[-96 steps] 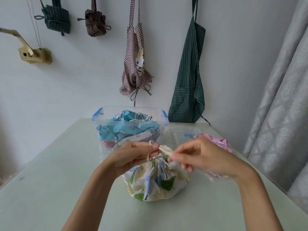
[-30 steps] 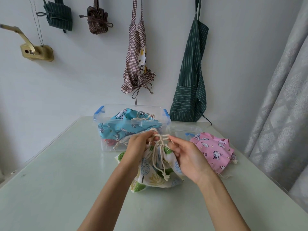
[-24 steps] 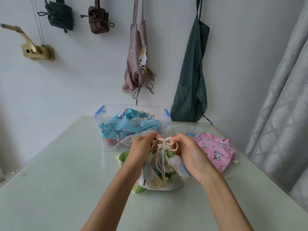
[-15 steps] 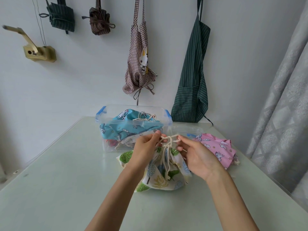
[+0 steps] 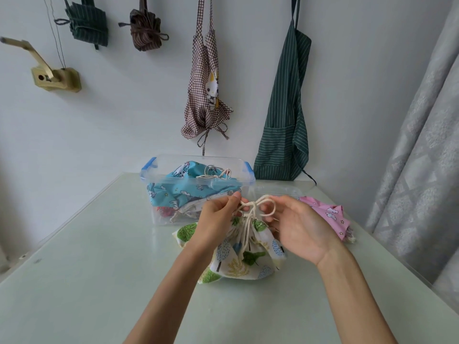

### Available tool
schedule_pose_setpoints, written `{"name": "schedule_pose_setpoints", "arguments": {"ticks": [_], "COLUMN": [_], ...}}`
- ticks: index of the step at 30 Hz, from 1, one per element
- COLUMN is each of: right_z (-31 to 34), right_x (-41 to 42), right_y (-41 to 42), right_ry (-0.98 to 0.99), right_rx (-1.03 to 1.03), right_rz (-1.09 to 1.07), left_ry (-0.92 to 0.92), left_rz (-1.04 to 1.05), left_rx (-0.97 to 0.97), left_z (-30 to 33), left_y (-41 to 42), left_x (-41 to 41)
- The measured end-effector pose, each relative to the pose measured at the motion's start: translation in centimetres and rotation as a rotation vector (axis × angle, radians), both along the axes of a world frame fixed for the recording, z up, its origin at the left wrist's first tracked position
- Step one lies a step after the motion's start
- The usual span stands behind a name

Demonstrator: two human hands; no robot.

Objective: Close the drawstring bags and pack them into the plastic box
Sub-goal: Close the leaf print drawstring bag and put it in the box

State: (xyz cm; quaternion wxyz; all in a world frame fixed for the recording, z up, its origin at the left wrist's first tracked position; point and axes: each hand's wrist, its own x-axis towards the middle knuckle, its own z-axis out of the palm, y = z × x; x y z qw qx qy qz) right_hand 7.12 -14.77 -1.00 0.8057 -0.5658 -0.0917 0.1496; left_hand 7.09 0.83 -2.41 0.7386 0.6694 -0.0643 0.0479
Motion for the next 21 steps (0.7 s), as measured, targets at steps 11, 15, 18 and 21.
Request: {"name": "schedule_pose_setpoints", "arguments": {"ticks": [11,15,18,21], "right_z": [-1.0,-1.4,-2.0,-2.7], "right_x": [0.5,0.2,0.8,1.2], "right_y": [-0.9,-2.5,-4.1,-3.9], "right_ry": [0.004,-0.455,-0.348,-0.262], "right_rx": [-0.272,-1.168,-1.106,-1.158], "right_rz": [-0.189,-0.831,-0.786,-0.554], "left_ry": [-0.013,0.036,0.067,0.082], "left_rz": [0.06,0.164,0.155,0.084], "left_rx": [-0.007,-0.034,-0.026,0.048], "left_z": [-0.1,0.3,0.5,0.3], "left_y": [0.2,1.9,3.2,3.5], "left_x": [0.1,0.3,0.6,0.6]}}
